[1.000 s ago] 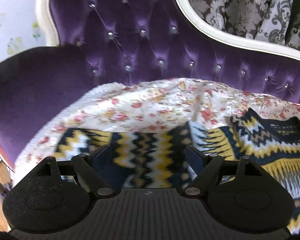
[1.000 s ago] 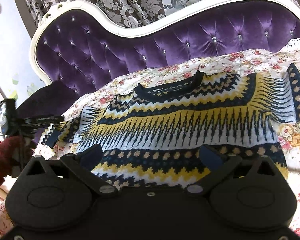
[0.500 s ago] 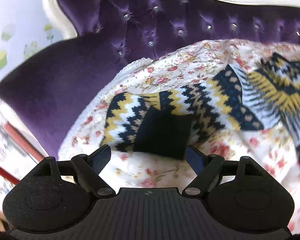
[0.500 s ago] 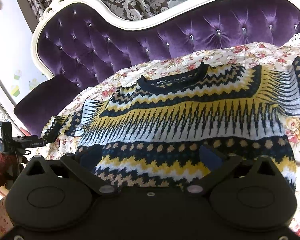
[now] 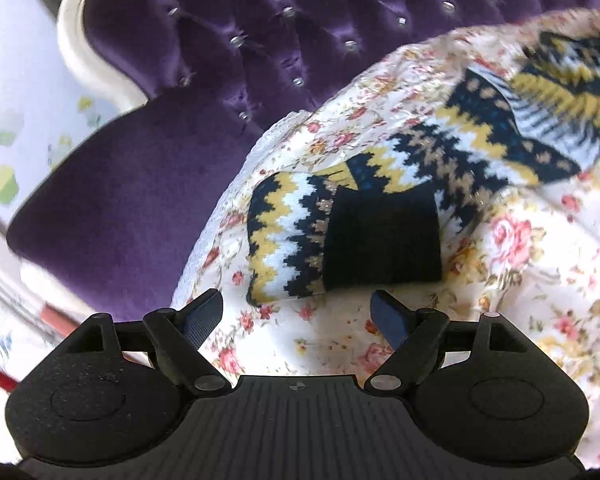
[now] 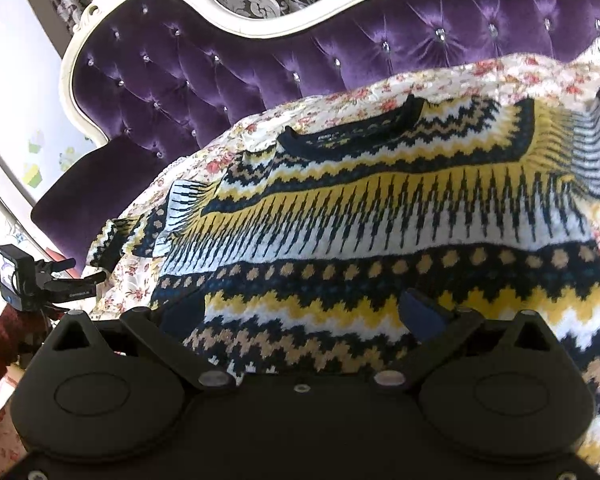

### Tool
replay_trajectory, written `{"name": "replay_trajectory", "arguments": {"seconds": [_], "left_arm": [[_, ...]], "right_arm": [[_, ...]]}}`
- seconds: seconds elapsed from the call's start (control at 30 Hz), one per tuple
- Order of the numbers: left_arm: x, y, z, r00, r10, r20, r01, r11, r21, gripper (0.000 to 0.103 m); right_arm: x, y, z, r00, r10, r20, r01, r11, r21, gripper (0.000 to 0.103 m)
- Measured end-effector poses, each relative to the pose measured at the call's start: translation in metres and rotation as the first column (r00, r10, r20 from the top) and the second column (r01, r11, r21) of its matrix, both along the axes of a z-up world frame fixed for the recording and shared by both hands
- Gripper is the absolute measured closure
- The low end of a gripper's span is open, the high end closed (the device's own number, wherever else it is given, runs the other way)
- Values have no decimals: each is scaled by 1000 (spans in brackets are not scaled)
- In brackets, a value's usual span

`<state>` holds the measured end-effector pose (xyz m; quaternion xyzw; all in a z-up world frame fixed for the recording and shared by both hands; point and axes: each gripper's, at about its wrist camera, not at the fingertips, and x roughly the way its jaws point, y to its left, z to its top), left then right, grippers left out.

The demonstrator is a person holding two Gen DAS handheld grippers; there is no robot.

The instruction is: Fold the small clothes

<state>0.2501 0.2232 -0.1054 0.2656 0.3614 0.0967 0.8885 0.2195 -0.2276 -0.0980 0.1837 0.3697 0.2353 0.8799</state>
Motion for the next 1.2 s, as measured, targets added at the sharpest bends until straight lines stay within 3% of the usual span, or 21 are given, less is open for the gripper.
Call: {"name": "replay_trajectory", "arguments": {"seconds": [0.07, 0.3, 0.43, 0.63, 0.7, 0.8, 0.87, 0.9, 1.07, 1.2], "left_arm": [[0, -5, -2, 999, -29, 13, 28, 999, 40, 22], [17, -15, 1, 995, -60, 78, 56, 997, 58, 22], [25, -16, 6, 994, -59, 88, 58, 998, 13, 25], [32, -15, 4, 998, -50, 28, 53, 992, -110, 59], [33, -13, 6, 998, -54, 30, 59, 982, -179, 61], [35, -12, 6, 998, -50, 24, 54, 974, -222, 67], [36, -8, 6, 999, -45, 15, 48, 958, -282, 87], [38, -7, 7, 1000, -24, 18, 28, 953, -303, 103], [34, -3, 25, 996, 50, 69, -17, 907, -420, 103], [30, -8, 57, 990, 50, 134, 19, 882, -471, 103]], "right_arm": [[1, -1, -3, 1000, 2, -22, -2, 1000, 21, 0], [2, 2, -7, 999, 5, -38, -5, 1000, 14, 0], [3, 3, -8, 999, 10, -40, -10, 1000, 10, 0], [4, 3, -9, 999, 13, -45, -12, 1000, 13, 0], [4, 3, -9, 999, 14, -45, -13, 1000, 10, 0], [4, 4, -10, 999, 17, -46, -17, 1000, 4, 0], [3, 5, -10, 999, 19, -46, -19, 1000, -1, 0], [3, 5, -10, 999, 20, -46, -20, 1000, -3, 0], [3, 4, -9, 999, 19, -48, -19, 1000, 4, 0], [2, 3, -8, 999, 22, -46, -22, 1000, 13, 0]]}}
